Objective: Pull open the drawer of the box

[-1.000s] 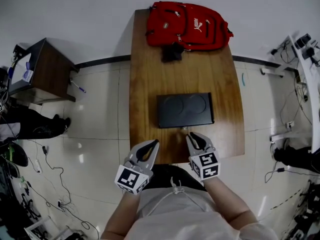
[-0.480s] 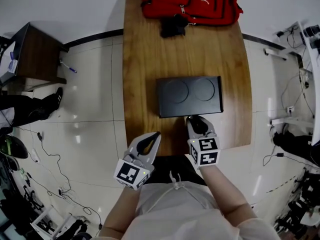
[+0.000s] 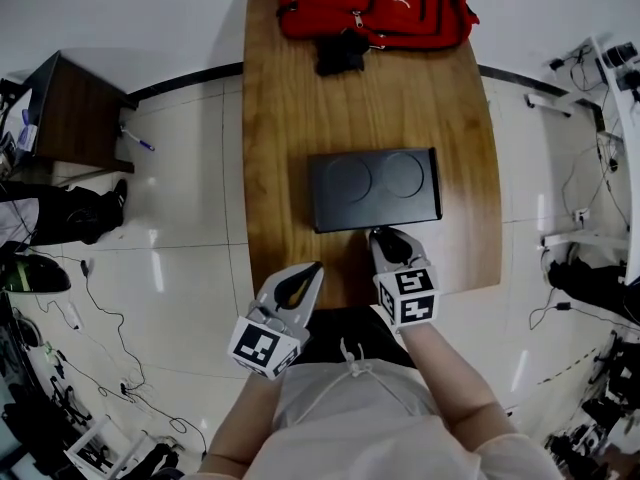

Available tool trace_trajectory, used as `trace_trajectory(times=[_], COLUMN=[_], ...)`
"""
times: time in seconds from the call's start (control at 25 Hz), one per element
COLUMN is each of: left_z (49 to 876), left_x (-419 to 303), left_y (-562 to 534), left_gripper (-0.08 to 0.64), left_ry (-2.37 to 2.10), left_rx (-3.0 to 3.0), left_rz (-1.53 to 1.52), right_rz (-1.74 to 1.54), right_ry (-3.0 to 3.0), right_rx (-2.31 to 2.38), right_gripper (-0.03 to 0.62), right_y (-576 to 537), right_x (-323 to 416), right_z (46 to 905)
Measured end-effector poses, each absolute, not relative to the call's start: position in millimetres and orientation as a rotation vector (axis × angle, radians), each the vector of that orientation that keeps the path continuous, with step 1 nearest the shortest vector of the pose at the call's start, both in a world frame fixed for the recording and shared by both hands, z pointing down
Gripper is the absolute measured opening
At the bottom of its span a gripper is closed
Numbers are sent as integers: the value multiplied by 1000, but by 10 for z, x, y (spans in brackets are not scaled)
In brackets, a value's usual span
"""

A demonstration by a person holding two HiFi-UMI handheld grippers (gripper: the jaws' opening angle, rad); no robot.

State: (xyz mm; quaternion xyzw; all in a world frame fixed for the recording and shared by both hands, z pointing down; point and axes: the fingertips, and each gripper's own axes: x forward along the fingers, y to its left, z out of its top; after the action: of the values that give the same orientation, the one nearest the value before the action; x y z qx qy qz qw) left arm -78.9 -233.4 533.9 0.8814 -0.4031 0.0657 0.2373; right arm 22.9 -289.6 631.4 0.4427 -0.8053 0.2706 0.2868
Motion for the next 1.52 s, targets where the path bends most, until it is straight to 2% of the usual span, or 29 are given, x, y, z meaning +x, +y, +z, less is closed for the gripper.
trace_trajectory(times=[0.8,1.52], left_z=[5308,5350], left_x=[-560,-490], left_y=[-1859,-1627], left_gripper=[-5,-5], left_ry=[-1161,-1197], left_rx=[2407,2378], left_rz=[180,205], right_rz=[821,820], right_ry=[-2150,-2182], right_rx=[1075,1005], right_gripper=[74,63], right_y=[-1999,-1727], right_x=[390,453], right_z=[6392,6399])
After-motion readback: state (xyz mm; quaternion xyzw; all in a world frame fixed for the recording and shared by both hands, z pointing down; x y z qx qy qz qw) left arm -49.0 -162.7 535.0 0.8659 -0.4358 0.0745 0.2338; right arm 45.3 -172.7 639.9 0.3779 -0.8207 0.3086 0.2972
